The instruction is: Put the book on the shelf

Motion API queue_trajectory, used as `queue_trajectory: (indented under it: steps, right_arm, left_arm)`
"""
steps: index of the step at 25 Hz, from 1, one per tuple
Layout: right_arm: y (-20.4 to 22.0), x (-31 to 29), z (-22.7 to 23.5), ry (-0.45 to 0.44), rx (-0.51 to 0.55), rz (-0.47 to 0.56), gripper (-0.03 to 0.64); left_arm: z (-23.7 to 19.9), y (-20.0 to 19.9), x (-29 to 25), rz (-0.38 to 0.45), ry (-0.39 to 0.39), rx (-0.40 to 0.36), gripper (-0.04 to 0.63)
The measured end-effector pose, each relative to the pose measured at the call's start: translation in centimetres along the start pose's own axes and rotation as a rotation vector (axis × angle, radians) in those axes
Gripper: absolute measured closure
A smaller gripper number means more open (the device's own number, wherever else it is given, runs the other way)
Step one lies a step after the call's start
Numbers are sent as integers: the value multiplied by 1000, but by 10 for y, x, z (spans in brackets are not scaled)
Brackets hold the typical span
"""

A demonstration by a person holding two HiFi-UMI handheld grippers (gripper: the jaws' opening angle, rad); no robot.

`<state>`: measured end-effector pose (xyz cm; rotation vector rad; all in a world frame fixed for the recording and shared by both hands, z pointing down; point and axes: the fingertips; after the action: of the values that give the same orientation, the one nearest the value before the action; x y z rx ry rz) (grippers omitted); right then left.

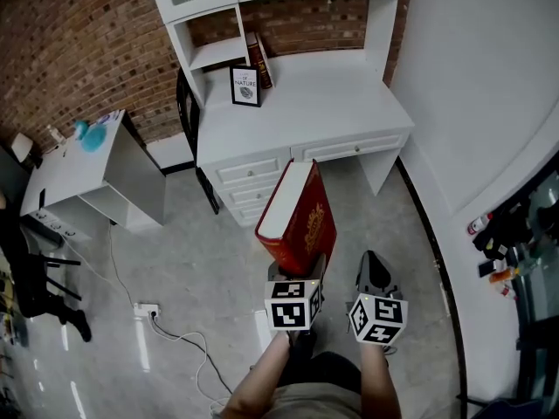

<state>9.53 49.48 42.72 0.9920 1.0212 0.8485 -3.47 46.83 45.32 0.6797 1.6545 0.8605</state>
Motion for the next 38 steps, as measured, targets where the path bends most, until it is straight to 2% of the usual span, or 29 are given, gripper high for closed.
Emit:
queue_trajectory:
  steps: [7, 18, 23, 38]
  right_arm:
    - [-13, -49, -5, -25, 5, -7, 601]
    - [-25, -92, 5, -41, 32, -27, 601]
    - [-29, -125, 17, -78, 30, -38, 601]
    - [-83, -231, 75, -187, 69, -39, 600]
  left_arm:
    - [-24, -25, -34, -2, -11, 11, 353]
    - [-30, -46, -72, -15, -19, 18, 353]
    - [-31, -54, -98, -24, -44, 24, 353]
    - [-30, -123, -195, -5, -140, 94, 353]
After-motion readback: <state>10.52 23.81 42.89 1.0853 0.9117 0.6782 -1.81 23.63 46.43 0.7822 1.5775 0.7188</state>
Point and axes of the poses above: the fingertips, and each gripper's own axes: x backward along the fingers, z to its right, y out of its underside, and after that the axes turned 14 degrees about -y, right-handed
